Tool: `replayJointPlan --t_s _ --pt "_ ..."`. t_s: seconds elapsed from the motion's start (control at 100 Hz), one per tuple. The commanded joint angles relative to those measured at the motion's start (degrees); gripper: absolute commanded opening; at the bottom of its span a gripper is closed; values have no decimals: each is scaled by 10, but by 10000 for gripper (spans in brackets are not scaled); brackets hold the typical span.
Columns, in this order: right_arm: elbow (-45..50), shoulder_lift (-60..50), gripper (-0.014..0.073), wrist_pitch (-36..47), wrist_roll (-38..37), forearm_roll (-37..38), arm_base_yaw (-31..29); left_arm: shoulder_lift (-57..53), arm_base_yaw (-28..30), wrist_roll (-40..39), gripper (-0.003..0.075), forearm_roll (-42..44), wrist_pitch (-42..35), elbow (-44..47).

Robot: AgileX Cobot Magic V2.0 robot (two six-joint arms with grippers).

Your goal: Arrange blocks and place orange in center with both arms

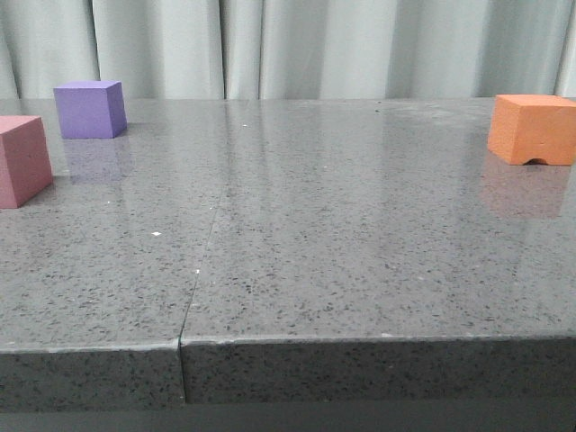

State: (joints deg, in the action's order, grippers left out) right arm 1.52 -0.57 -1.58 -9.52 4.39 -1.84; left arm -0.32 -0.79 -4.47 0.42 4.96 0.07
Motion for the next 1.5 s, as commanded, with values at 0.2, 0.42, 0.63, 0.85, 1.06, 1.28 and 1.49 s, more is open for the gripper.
replayJointPlan --t_s 0.2,0.42,0.63,0.85,1.06,1.28,1.49 --pt "-14 -10 -69 74 4 6 -2 -16 -1 0 -20 -4 -50 22" --pt "-78 -8 -69 -14 4 6 -2 -16 -1 0 -20 -4 -50 22" --pt "-175 31 -69 -177 4 6 -2 -16 -1 0 -20 -4 -50 22" --pt "-269 144 -69 -251 4 6 -2 -16 -1 0 -20 -4 -50 22" --pt "-368 283 -68 -309 4 6 -2 -16 -1 0 -20 -4 -50 22" --pt "-478 432 52 -354 5 -1 -2 -16 -1 0 -20 -4 -50 22" --pt "-577 555 517 -395 6 -3 -2 -16 -1 0 -20 -4 -50 22"
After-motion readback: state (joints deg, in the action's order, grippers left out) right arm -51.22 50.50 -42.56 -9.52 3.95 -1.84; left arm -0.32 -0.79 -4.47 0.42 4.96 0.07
